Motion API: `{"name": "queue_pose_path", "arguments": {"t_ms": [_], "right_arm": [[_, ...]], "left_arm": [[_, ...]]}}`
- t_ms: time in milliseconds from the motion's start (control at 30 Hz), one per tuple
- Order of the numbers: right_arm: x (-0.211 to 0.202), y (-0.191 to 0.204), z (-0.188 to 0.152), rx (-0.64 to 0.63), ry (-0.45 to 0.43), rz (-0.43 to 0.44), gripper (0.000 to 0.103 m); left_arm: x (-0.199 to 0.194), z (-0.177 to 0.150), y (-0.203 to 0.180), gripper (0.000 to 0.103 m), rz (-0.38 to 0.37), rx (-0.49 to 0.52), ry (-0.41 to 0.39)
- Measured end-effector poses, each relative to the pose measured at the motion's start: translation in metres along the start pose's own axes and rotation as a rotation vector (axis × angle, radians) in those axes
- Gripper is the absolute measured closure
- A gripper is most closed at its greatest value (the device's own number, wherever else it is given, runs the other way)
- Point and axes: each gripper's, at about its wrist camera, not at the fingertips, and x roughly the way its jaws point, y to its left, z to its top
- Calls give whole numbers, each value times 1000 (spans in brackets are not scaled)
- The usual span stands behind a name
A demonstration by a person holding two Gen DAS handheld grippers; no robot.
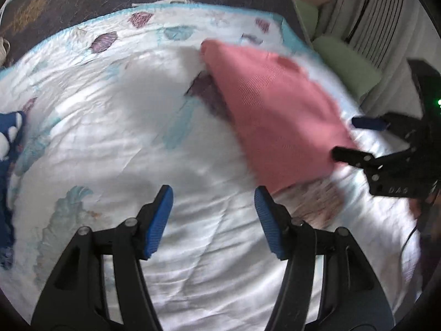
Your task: Fold small clothes
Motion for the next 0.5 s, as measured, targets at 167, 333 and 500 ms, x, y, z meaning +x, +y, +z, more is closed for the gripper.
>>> {"name": "queue_pose_path", "arguments": {"t_ms": [167, 333, 500], "right_arm": [[0, 5, 18, 13, -35, 27, 29], [32, -4, -5, 41, 45, 66, 28], [7, -26, -17, 37, 65, 22, 23]], "left_arm": [[37, 1, -20, 38, 11, 27, 84], [33, -8, -29, 37, 56, 115, 117], [11, 5, -13, 32, -28, 70, 150]]}}
